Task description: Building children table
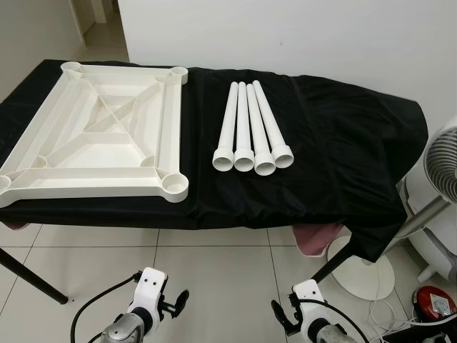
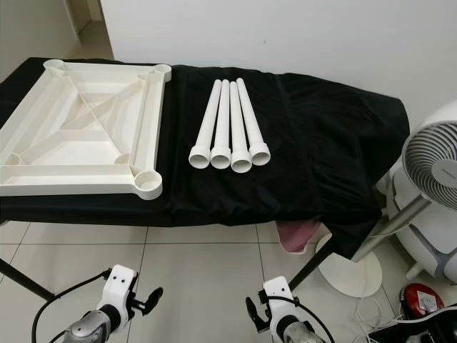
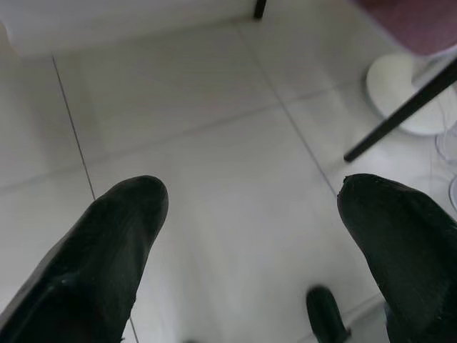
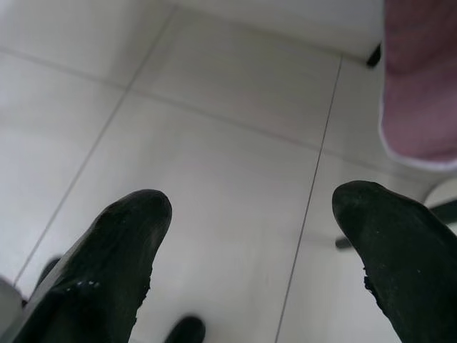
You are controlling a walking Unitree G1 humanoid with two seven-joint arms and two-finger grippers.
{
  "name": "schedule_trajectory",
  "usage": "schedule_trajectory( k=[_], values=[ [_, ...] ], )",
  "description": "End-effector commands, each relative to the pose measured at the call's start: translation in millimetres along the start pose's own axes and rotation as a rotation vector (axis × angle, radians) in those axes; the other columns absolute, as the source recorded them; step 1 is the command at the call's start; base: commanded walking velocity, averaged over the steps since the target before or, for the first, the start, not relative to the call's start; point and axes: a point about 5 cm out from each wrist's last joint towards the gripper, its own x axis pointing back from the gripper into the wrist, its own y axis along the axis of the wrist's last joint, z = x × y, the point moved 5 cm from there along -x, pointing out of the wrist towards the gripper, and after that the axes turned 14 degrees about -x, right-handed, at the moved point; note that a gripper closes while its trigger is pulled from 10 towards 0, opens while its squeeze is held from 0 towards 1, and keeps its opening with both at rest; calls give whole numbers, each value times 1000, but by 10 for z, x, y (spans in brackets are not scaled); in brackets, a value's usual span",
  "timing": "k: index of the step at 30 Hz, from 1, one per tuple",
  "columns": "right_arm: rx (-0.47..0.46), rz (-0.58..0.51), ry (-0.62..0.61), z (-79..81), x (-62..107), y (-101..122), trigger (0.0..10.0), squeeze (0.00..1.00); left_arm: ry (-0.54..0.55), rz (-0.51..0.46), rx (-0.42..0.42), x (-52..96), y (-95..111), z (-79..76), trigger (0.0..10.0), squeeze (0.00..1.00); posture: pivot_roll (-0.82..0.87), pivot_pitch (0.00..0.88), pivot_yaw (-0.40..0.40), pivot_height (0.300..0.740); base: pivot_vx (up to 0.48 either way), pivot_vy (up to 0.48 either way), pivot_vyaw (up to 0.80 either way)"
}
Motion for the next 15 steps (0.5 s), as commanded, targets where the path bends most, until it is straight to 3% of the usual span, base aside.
schedule_trajectory(
  k=[1, 8, 12, 15],
  values=[
    [-6, -19, 31, -10, 20, 41, 10000, 0, -215, -83, 8, 49, 81, -246, 10000, 0, -19, 0, -62, 740, 0, 0, 0],
    [-14, -90, 191, 128, 10, 272, 10000, 0, -363, -211, -31, 141, 348, -398, 10000, 0, -23, 0, -68, 740, 0, 0, 0],
    [26, -125, 363, 268, 62, 482, 10000, 0, -473, -276, -103, 273, 546, -475, 10000, 0, -22, 0, -71, 740, 0, 0, 0],
    [62, -127, 422, 305, 88, 548, 10000, 0, -481, -302, -126, 307, 644, -465, 10000, 0, -18, 0, -73, 740, 0, 0, 0]
  ],
)
